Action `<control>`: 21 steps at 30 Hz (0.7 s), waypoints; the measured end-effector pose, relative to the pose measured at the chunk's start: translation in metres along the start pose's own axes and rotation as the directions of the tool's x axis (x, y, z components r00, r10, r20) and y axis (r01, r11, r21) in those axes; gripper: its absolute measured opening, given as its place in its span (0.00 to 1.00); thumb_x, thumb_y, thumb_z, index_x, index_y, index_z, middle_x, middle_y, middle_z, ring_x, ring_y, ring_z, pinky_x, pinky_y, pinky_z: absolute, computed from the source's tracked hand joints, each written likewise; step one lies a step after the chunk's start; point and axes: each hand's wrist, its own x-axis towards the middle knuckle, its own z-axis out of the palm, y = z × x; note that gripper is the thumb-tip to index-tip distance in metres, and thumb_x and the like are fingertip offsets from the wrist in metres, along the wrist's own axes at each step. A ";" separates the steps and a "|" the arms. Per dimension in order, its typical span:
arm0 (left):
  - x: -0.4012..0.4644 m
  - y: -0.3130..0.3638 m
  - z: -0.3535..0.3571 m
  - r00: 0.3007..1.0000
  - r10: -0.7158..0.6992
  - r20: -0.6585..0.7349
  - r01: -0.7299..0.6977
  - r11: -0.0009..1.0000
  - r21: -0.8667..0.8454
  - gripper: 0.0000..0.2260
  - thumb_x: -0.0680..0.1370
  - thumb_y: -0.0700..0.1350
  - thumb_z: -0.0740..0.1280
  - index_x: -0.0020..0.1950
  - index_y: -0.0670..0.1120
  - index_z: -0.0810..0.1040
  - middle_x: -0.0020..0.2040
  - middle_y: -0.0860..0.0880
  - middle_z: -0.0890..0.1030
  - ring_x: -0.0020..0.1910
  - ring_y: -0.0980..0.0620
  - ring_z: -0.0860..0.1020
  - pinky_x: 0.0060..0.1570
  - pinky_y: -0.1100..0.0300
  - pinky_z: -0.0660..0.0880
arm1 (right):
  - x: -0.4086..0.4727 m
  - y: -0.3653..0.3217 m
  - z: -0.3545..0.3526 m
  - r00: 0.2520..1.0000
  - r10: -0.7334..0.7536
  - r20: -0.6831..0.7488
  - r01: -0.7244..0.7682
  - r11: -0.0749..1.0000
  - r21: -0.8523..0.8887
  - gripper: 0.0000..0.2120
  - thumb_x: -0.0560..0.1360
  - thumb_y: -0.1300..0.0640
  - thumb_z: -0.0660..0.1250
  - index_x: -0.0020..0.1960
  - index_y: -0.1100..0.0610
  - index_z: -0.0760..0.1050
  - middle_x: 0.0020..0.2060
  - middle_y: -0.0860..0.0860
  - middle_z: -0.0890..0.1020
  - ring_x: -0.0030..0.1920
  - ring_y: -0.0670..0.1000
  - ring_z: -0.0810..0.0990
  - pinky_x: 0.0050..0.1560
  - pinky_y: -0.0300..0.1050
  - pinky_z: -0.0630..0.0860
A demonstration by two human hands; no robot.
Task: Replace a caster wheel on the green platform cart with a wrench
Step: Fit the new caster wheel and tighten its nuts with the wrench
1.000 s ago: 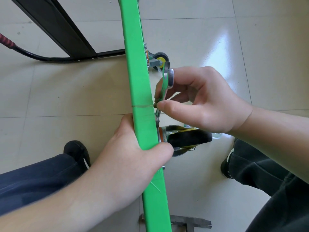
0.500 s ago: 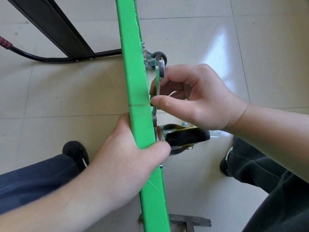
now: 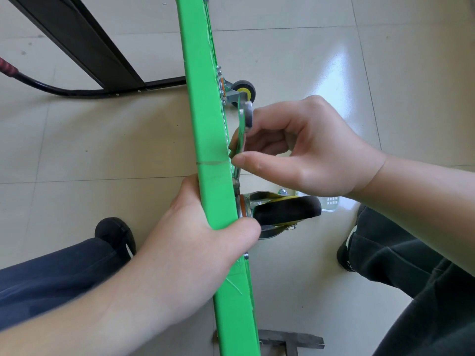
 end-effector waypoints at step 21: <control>0.003 -0.006 0.004 0.999 0.048 0.003 -0.048 0.999 0.002 0.26 0.70 0.59 0.74 0.66 0.59 0.73 0.54 0.58 0.83 0.50 0.59 0.82 0.42 0.65 0.75 | 0.044 0.033 0.014 0.870 0.485 -0.086 -0.466 0.868 0.172 0.11 0.83 0.56 0.67 0.47 0.62 0.82 0.38 0.56 0.86 0.41 0.55 0.88 0.47 0.51 0.86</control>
